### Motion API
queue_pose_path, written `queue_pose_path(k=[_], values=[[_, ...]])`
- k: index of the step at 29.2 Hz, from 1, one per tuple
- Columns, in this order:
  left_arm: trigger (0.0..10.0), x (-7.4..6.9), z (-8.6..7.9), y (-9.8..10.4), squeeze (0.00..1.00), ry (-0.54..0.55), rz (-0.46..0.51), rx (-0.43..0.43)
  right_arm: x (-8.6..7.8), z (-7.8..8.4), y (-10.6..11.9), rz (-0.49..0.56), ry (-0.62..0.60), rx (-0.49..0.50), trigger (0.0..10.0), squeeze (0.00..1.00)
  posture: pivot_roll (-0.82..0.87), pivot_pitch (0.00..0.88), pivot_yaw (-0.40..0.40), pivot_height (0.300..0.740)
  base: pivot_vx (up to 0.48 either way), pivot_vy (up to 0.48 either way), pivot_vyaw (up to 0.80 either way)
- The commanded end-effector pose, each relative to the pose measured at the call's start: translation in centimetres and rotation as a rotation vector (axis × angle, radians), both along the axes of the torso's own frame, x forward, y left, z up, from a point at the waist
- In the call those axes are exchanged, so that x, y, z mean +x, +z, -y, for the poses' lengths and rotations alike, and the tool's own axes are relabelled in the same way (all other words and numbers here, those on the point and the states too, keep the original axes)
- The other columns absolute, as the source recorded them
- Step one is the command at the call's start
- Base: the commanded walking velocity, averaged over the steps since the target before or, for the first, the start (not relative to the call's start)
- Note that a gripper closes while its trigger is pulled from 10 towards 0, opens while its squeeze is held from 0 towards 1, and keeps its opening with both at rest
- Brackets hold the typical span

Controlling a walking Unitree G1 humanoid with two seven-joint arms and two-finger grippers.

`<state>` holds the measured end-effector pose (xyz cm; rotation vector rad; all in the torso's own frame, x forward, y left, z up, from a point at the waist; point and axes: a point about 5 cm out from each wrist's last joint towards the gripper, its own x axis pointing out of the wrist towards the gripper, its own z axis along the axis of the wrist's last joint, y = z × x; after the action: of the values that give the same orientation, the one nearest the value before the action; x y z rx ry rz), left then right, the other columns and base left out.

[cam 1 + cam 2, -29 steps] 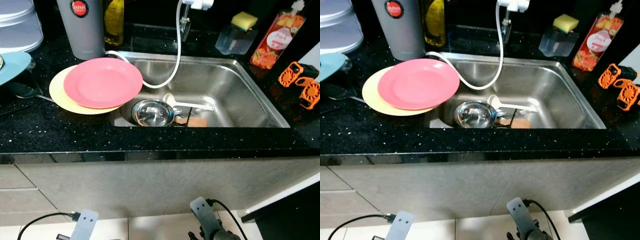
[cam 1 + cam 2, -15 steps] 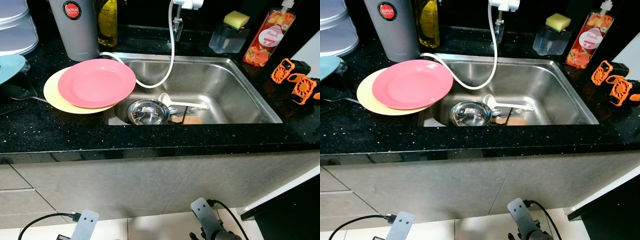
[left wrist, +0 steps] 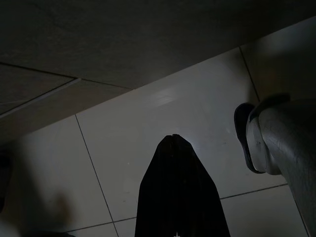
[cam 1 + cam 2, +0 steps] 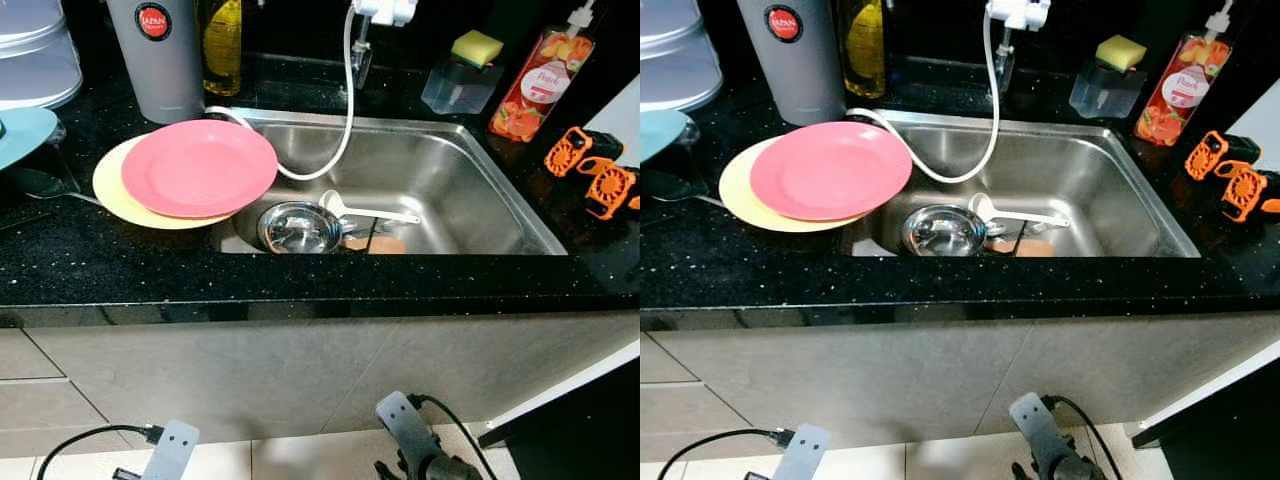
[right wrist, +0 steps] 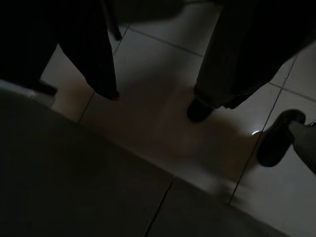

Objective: Kitchen organization

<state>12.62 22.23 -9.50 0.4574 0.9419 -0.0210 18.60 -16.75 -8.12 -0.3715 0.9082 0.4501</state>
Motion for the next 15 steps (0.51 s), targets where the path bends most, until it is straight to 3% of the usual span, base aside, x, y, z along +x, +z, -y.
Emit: queue_pose_path(k=[1, 7, 13, 15], values=[[10.0, -0.8, 0.9, -0.4, 0.00, -0.038, -0.031, -0.014, -0.3, 0.1, -0.1, -0.008, 0.020, -0.007, 10.0, 0.00, 0.18, 0.000, -0.144, 0.740, 0.000, 0.000, 0.00], [10.0, -0.6, 0.8, -0.4, 0.00, -0.039, -0.027, 0.000, -0.4, 0.0, -0.2, -0.007, 0.034, -0.018, 10.0, 0.00, 0.18, 0.000, -0.134, 0.740, 0.000, 0.000, 0.00], [10.0, -0.2, 0.6, -0.2, 0.00, -0.036, -0.009, 0.003, -1.2, -0.4, -0.5, -0.026, 0.124, -0.041, 10.0, 0.00, 0.19, 0.000, -0.126, 0.740, 0.000, 0.000, 0.00], [10.0, -0.2, 0.9, -0.2, 0.00, -0.081, -0.019, 0.008, -1.6, -0.2, -0.7, -0.039, 0.116, -0.054, 10.0, 0.00, 0.19, 0.000, -0.114, 0.740, 0.000, 0.000, 0.00]])
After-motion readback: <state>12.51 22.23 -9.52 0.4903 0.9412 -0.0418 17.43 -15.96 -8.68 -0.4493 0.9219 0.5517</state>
